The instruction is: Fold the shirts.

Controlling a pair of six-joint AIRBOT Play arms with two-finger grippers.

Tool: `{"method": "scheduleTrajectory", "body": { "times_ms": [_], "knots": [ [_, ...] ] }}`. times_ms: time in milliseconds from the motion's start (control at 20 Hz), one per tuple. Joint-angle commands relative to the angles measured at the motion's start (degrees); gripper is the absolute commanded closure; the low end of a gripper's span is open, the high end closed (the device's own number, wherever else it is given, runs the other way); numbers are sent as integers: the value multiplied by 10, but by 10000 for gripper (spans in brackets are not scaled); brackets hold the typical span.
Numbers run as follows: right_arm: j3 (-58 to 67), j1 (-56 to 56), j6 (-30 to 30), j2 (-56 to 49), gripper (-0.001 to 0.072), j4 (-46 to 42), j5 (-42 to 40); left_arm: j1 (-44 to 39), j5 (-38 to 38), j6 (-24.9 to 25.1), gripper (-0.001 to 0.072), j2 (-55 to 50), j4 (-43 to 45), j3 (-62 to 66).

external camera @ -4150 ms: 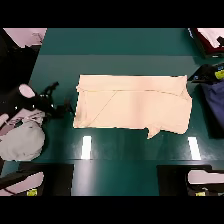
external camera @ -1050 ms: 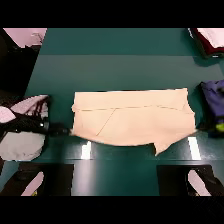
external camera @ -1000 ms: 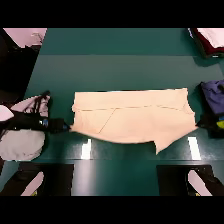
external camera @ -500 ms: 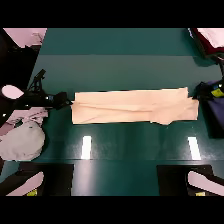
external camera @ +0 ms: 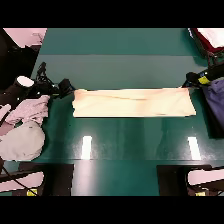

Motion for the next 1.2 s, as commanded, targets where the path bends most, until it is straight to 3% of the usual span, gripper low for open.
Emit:
{"method": "scheduleTrajectory", "body": {
  "times_ms": [0, 50, 150, 200, 300, 350, 400, 500, 600, 850, 1150],
  "knots": [
    [34, -6, 3, -41, 224, 94, -55, 0, 26, 0, 8, -13, -31, 37],
    [45, -11, 3, -44, 130, 110, -55, 0, 14, 0, 9, -11, -32, 51],
    [62, -24, -5, -43, 130, 115, -18, 0, -40, 1, 11, -11, -31, 86],
    [64, -39, -22, -43, 130, 115, 12, 0, -78, 2, 109, -11, -31, 100],
    [58, -71, -45, -43, 131, 116, 71, 0, -126, 38, 508, -11, -33, 109],
    [49, -89, -50, -43, 131, 115, 90, 0, -139, 54, 652, -12, -31, 109],
    [33, -108, -50, -43, 131, 116, 100, 0, -148, 62, 683, -12, -31, 109],
    [-10, -144, -53, -43, 127, 116, 100, 0, -152, 61, 683, -12, -33, 109],
    [-61, -172, -77, -43, 38, 117, 72, -3, -151, 61, 683, -12, -33, 109],
    [-144, -192, -127, -45, 41, 121, 10, -70, -130, 61, 683, -12, -26, 109],
    [-145, -192, -133, -90, 64, 153, 13, -144, -85, 58, 683, -14, -26, 109]
  ]
}}
